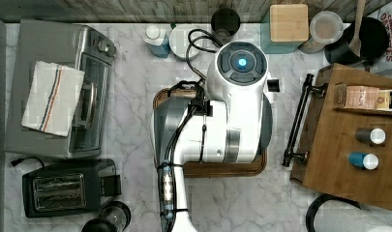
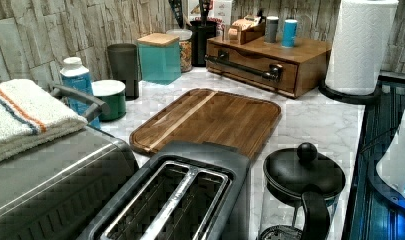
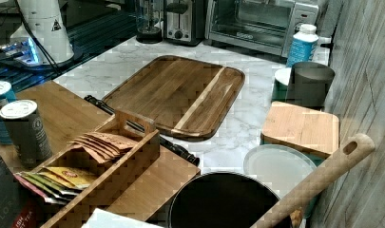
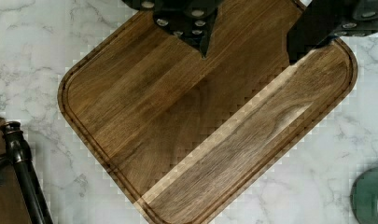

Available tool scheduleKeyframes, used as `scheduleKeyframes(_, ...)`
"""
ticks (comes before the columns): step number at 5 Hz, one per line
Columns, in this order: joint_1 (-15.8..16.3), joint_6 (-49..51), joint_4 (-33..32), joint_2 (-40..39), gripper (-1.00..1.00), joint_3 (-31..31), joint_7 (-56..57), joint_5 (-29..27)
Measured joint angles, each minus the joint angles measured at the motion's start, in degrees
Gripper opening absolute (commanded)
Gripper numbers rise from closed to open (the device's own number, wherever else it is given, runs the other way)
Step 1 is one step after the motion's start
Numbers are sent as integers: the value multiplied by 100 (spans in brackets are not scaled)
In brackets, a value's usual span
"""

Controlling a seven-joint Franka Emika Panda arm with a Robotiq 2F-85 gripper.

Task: Open the drawer.

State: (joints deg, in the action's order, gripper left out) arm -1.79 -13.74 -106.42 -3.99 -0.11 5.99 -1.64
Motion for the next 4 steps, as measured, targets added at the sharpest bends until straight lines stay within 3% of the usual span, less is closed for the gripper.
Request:
scheduleKeyframes(2,0,-8,-73,-66,100,0,3,-3)
scheduleKeyframes(4,-42,-1625,-588,-134,100,-25,709,147)
